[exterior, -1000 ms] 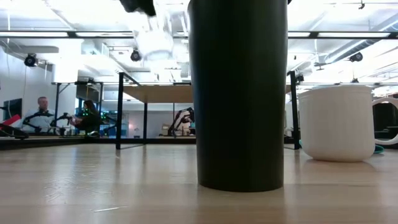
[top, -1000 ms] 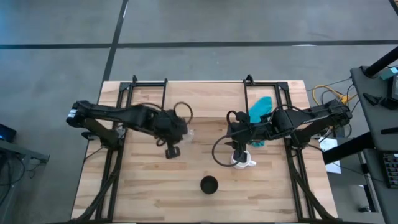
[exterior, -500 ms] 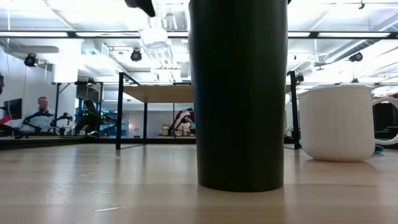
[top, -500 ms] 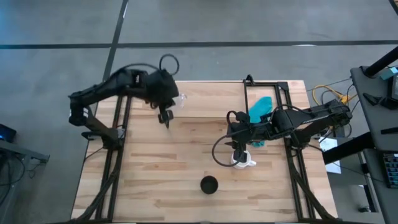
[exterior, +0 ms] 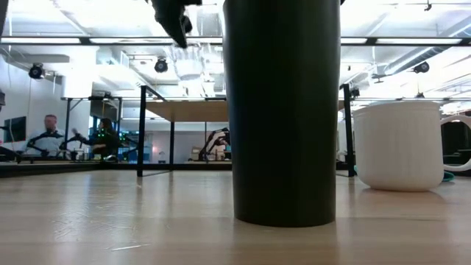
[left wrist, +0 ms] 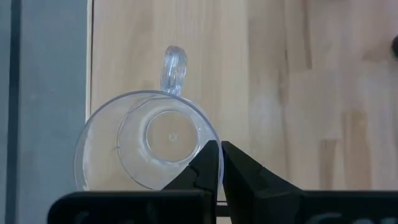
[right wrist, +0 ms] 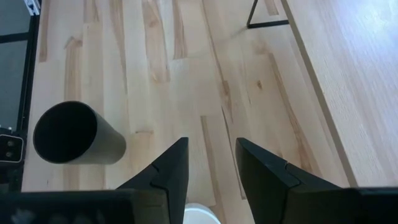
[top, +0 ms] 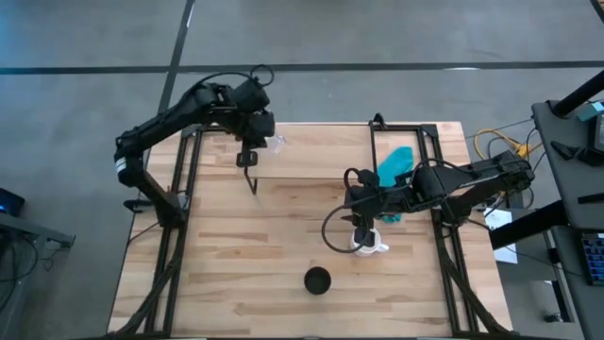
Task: Stack small to large cups/mugs on shelf
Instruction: Put the transparent mug on the shelf
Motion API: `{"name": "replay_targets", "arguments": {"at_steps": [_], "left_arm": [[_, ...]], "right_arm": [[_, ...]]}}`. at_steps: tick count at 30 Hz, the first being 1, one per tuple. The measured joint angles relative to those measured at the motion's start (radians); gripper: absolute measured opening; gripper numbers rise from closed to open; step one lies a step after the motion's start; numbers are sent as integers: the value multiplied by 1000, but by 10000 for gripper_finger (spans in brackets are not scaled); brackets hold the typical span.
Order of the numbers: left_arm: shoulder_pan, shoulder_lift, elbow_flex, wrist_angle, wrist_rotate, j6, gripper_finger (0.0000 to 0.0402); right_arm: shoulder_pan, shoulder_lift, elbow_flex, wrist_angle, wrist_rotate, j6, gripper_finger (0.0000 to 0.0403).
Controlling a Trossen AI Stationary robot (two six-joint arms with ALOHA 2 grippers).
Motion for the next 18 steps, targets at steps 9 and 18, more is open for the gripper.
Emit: {"name": "replay_targets", "arguments": {"at_steps": [9, 18], "left_arm": [[16, 113, 8, -58, 1, -18, 0], [16, 143, 28, -64, -1, -47, 0]], "right_arm": [[0, 0, 0, 0, 0, 0, 128], [0, 0, 0, 0, 0, 0, 128]]}}
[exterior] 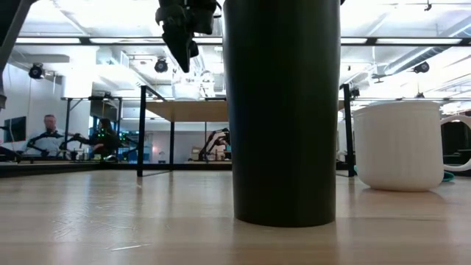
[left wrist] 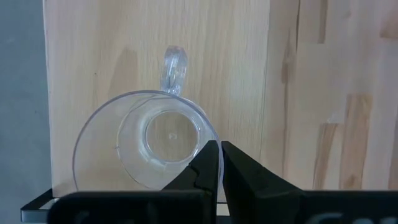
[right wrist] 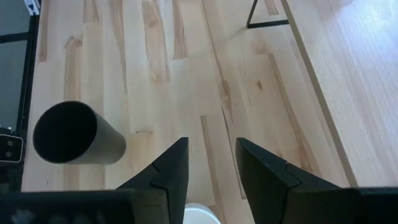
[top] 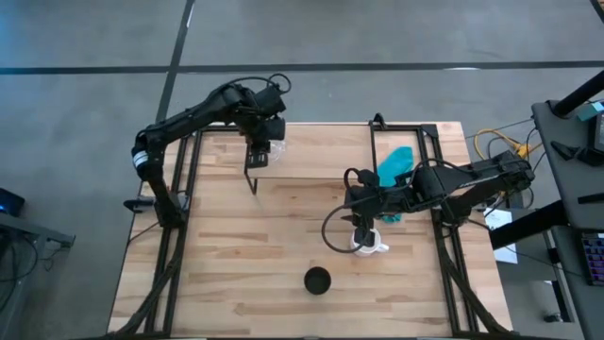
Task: Stack small to large cups/mugs on shelf
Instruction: Put the transparent mug on the shelf
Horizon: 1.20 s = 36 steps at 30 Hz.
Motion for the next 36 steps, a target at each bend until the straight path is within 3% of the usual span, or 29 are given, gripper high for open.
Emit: {"name": "replay_targets", "arguments": {"at_steps": [25, 36], "left_arm": [[0, 6, -2, 3, -2, -35, 1], [-2, 58, -3, 40, -8, -82, 63]], "right_arm": [[0, 0, -20, 0, 0, 0, 128], [0, 0, -21, 0, 0, 1, 128]]}}
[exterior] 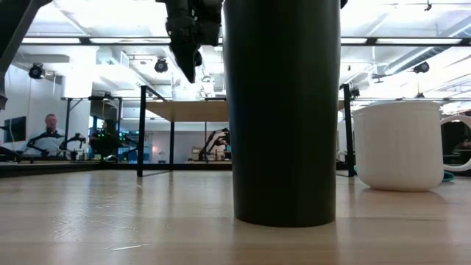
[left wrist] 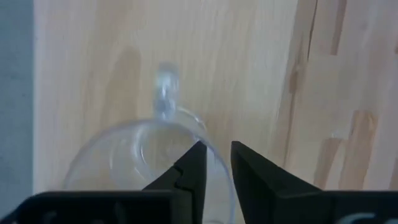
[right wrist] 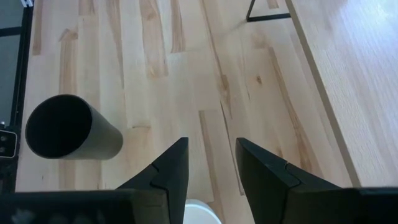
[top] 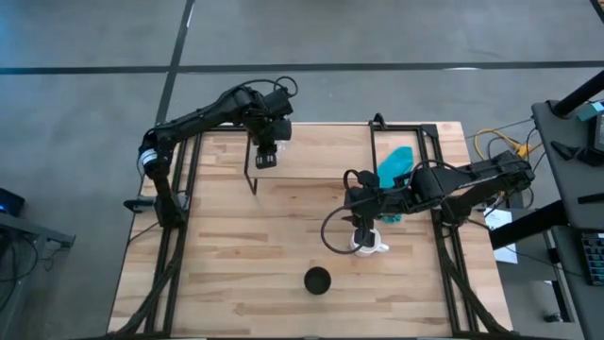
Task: Stack small to large cups/mugs on shelf
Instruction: Put the transparent mug on the shelf, then put the white mug on the shelf
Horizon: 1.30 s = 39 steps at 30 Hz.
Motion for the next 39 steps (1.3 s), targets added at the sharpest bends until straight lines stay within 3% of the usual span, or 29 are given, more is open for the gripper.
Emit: {"name": "replay_targets", "arguments": {"at_steps": [14, 20, 28, 34, 39], "left_arm": [[-11, -65, 56, -10, -2, -30, 68], [-35, -133, 120, -10, 13, -139, 68], [-148, -286, 150, 8, 105, -207, 68], [-239, -373, 149, 67, 108, -262, 68], [-271, -403, 149, 123, 109, -262, 68]], "right_arm": [[0, 0, 0, 0, 0, -1, 128], [0, 0, 0, -6, -6, -1, 128], [5, 0, 0, -135, -213, 48, 128], [12, 1, -12, -284, -221, 71, 128], [11, 2, -63, -257, -219, 93, 128]]}}
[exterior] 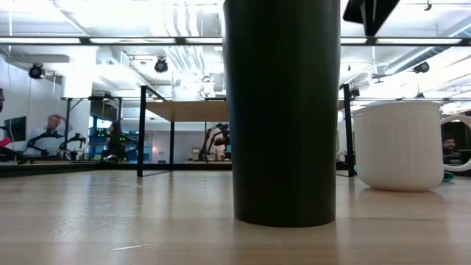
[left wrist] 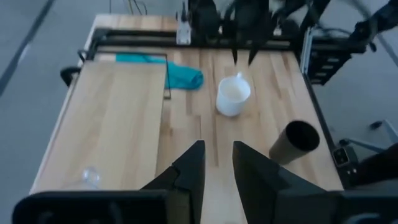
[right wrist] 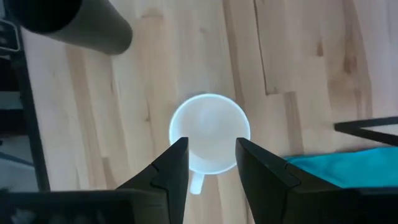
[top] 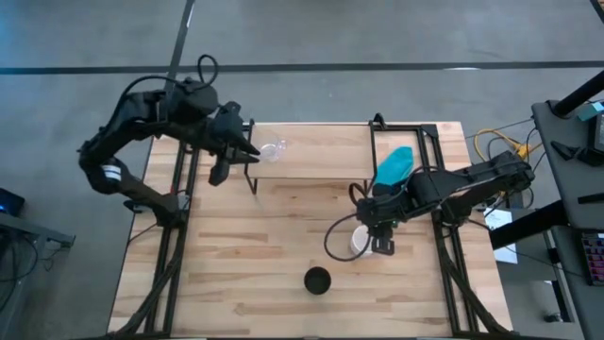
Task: Stack small to large cups/mugs on shelf
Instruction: Put the white mug on the shelf
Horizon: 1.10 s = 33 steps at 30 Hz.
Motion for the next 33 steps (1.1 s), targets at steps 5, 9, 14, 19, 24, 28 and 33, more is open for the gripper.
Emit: {"name": "replay_targets", "arguments": {"at_steps": [5, 9, 14, 19, 24, 28, 33], "left_arm": [[-6, -4, 0, 33, -4, 0, 68], [-5, 6, -1, 34, -3, 8, 68], [-5, 20, -1, 34, -3, 9, 68], [-4, 34, -1, 36, -3, 9, 68], [-4, 46, -1, 33, -3, 9, 68], [-5, 54, -1, 33, -3, 9, 68], [-5, 56, -1, 34, -2, 10, 68]], "right_arm": [[0, 1, -92, 18, 3, 125, 128], [0, 1, -143, 22, 5, 251, 128], [0, 1, -170, 28, 53, 329, 128], [0, 1, -185, 38, 61, 392, 128], [0, 1, -210, 41, 57, 471, 128], [0, 0, -257, 40, 53, 536, 128], [0, 0, -307, 47, 33, 599, 128]]}}
